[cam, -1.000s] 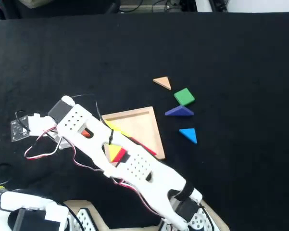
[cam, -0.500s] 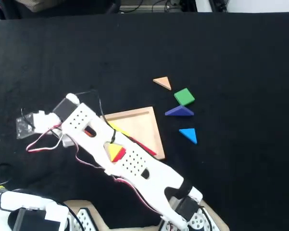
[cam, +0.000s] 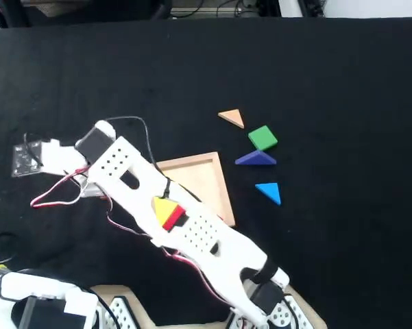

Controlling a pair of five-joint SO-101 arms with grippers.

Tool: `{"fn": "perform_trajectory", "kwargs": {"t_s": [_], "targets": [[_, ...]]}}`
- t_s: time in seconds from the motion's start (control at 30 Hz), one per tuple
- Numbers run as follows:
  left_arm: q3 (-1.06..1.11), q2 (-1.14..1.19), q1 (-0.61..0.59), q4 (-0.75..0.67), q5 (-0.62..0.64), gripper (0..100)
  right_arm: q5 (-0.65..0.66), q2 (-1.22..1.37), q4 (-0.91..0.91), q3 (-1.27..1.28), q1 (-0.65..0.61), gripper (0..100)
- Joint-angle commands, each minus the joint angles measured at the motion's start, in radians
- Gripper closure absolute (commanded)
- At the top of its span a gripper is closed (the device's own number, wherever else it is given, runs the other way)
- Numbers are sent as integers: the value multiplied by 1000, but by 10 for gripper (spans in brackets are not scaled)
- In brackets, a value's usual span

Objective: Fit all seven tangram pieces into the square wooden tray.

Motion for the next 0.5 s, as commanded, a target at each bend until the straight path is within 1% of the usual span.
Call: {"fn": "perform_trajectory", "kwargs": {"t_s": [0.0,0.1,0.2,0.4,0.47], "targets": [[31,11,-22,-20,6,801,-14,-142,34,177,-41,812],[31,11,-21,-20,6,801,-11,-166,12,311,-49,812],[31,11,-21,-20,6,801,-8,-165,-34,383,-25,812],[31,12,-21,-20,6,801,-2,-165,-127,424,6,812],[31,12,-21,-20,6,801,29,-163,-133,429,3,812]]}}
